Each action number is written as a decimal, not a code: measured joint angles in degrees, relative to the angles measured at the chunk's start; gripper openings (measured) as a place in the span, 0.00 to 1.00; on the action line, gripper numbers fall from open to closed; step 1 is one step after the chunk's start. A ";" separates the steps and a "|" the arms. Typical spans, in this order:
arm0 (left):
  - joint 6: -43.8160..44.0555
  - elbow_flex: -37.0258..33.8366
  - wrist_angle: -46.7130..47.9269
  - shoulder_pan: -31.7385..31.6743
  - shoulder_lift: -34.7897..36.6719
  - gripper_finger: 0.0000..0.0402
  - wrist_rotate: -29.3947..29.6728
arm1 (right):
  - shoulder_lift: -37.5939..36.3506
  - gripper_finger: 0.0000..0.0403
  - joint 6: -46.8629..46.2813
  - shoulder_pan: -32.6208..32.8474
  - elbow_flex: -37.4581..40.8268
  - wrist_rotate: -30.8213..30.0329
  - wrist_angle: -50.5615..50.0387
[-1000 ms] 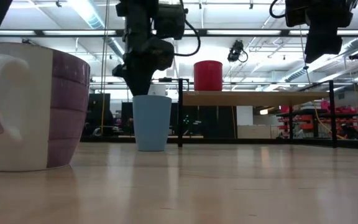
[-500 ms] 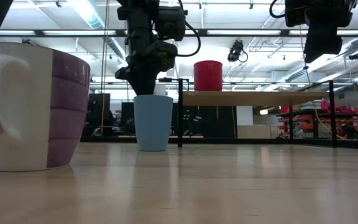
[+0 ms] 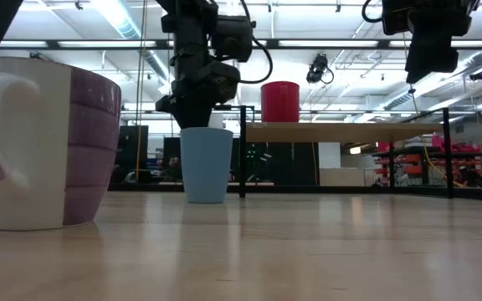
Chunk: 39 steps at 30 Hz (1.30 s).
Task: Stack small to large cups/mugs on shelf
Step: Put the blue cup on the shelf
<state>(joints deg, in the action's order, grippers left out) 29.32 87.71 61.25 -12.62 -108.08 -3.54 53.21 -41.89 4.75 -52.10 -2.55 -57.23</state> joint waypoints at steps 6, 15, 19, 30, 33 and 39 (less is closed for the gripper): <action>0.00 -0.01 -0.03 0.00 -1.16 0.27 -0.83 | -0.01 0.32 0.00 0.00 0.00 0.00 0.03; 0.47 0.33 -1.30 0.09 -1.56 0.26 -1.90 | 0.00 0.32 0.00 0.00 -0.02 0.00 0.19; 1.55 1.25 -1.35 0.21 -1.56 0.21 -2.02 | 0.00 0.32 0.00 0.00 -0.02 0.00 0.19; 1.49 8.78 1.63 1.98 -1.54 0.03 -2.00 | 0.00 0.32 0.00 0.00 -0.02 0.00 0.17; 0.98 12.31 4.14 2.59 -1.52 0.04 -1.98 | 0.00 0.32 0.00 0.00 -0.02 0.00 0.17; 0.00 21.10 9.33 3.65 -1.52 0.02 -1.91 | 0.00 0.32 0.02 -0.04 -0.02 0.00 0.17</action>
<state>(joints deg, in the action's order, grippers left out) 29.32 108.81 70.58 -8.98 -109.60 -5.45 53.21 -41.87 4.72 -52.12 -2.55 -57.06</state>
